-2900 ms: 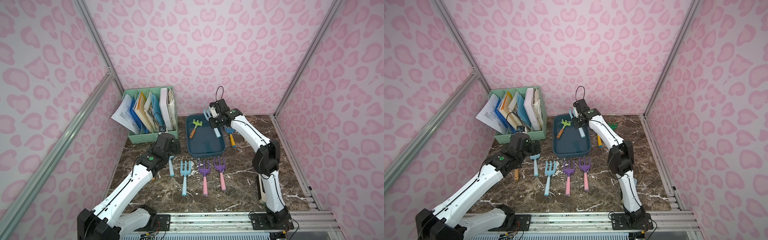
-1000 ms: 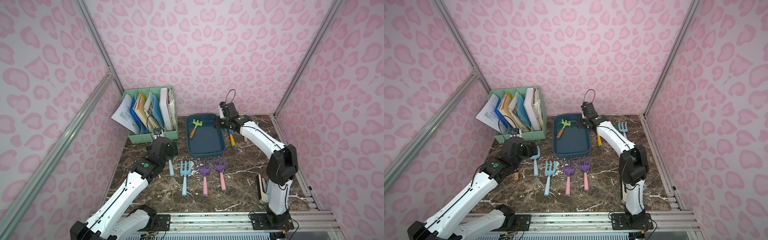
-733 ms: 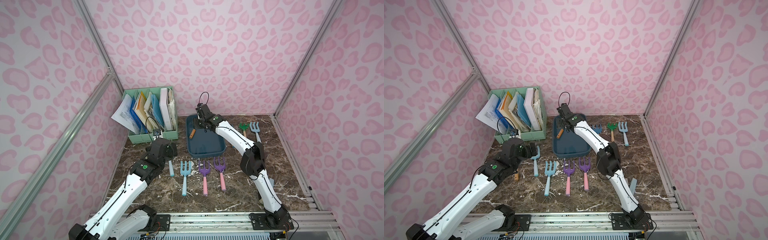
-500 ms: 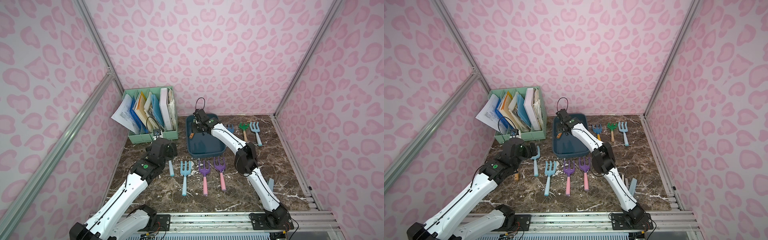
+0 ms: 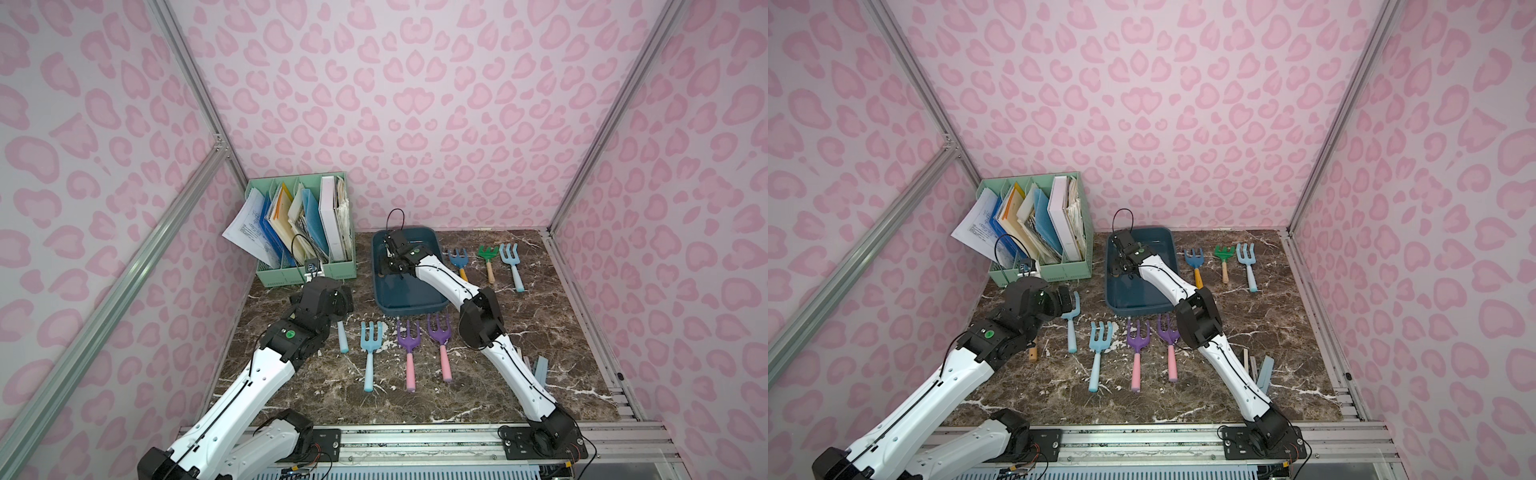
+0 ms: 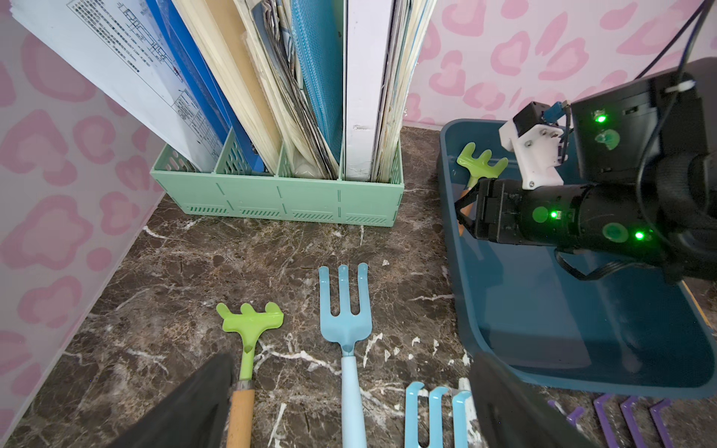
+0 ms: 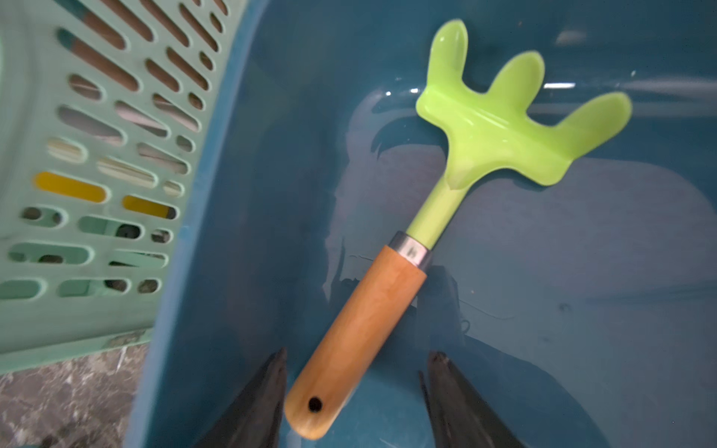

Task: Take the hand rake out of the storage box
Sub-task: Pick up the rake from the storage box.

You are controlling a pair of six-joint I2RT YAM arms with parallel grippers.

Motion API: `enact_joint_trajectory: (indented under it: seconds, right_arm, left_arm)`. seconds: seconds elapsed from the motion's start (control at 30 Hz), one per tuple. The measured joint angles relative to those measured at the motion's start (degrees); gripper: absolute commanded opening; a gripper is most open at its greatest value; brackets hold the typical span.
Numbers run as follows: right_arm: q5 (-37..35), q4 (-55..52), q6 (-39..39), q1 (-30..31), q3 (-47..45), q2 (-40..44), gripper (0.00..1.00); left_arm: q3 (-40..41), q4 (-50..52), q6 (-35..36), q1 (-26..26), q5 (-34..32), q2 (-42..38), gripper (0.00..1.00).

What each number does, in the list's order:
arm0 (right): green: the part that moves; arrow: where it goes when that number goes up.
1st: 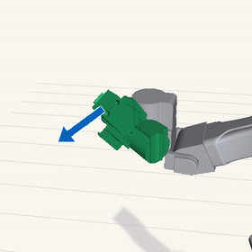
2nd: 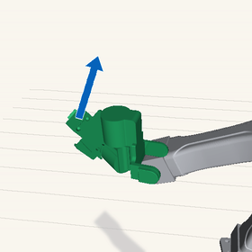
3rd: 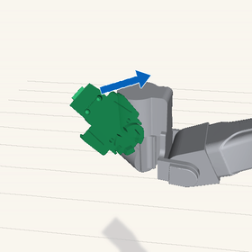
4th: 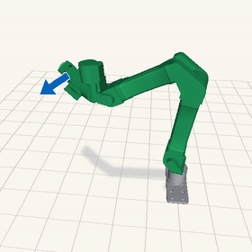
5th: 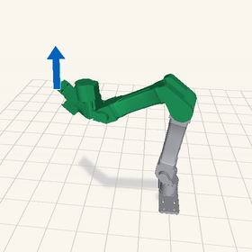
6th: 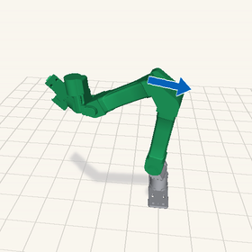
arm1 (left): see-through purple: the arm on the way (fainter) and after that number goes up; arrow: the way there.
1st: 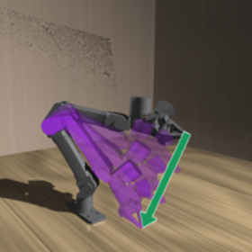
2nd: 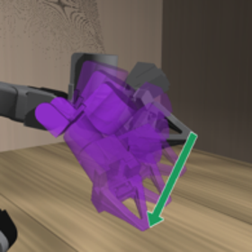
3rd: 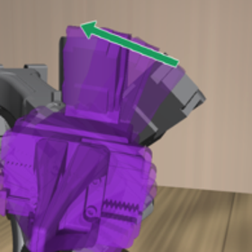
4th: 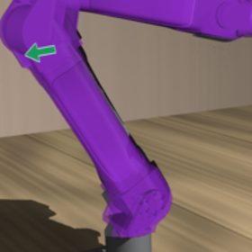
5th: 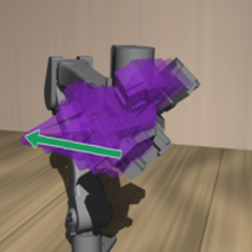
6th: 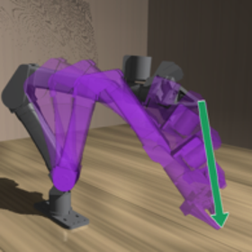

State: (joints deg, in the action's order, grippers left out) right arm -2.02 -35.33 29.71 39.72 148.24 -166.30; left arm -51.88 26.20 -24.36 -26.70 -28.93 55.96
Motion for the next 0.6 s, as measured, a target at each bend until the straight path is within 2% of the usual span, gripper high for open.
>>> enact_joint_trajectory:
  seconds: [0.17,0.43,0.53,0.6]
  right_arm:
    - [-0.7,-1.1,0.1,-0.3,0.7,-0.8,0.54]
    - [-3.0,-5.6,-1.6,-1.7,-0.4,0.5,0.27]
    - [-4.2,-6.6,-2.7,-2.3,-3.4,2.7,0.3]
    - [-4.9,-6.8,-3.6,-2.6,-4.9,3.8,0.43]
  left_arm:
    - [0.3,0.1,0.0,0.0,-0.6,-0.2,0.98]
    - [0.3,0.1,0.0,0.0,-0.9,-0.2,0.98]
    - [0.3,0.1,0.0,0.0,-0.9,-0.2,0.99]
    - [0.3,0.1,0.0,0.0,-0.9,-0.2,0.98]
